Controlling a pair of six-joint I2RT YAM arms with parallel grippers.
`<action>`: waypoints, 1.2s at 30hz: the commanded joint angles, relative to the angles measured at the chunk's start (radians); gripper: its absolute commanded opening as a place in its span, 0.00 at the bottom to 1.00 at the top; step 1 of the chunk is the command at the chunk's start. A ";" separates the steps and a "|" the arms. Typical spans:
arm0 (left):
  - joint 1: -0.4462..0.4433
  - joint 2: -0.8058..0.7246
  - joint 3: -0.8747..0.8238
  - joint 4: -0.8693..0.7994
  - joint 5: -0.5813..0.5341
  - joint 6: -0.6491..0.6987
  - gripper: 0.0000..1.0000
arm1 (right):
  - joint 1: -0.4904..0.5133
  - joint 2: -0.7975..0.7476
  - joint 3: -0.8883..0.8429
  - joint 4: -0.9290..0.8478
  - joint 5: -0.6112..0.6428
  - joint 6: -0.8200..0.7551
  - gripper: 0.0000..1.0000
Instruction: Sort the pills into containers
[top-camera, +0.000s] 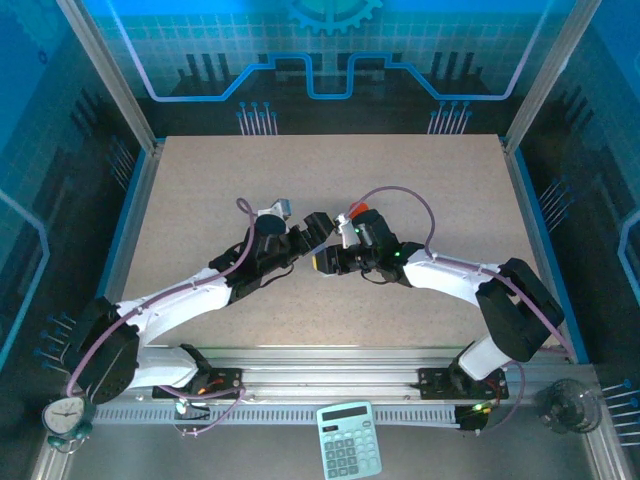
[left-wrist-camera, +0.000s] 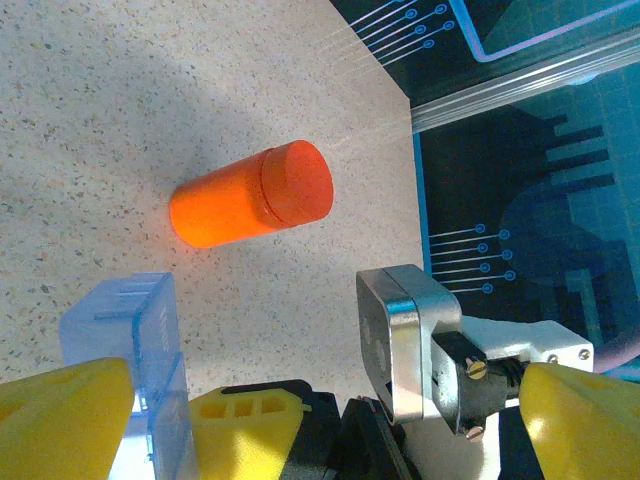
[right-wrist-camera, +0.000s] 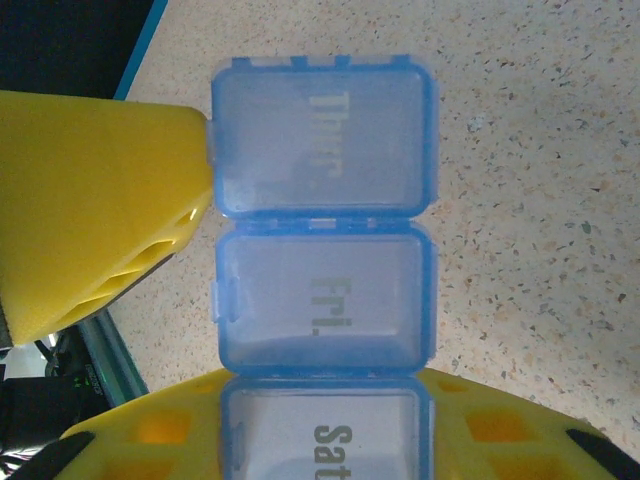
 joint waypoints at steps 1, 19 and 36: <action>-0.018 0.011 0.023 0.103 0.056 -0.033 0.99 | 0.026 0.008 0.019 0.047 -0.028 0.002 0.33; 0.089 -0.184 -0.016 -0.094 -0.061 0.062 0.99 | -0.033 0.028 0.008 -0.065 0.015 -0.120 0.34; 0.221 -0.209 -0.115 -0.171 0.000 0.119 0.99 | 0.005 0.204 0.155 -0.330 0.233 -0.488 0.41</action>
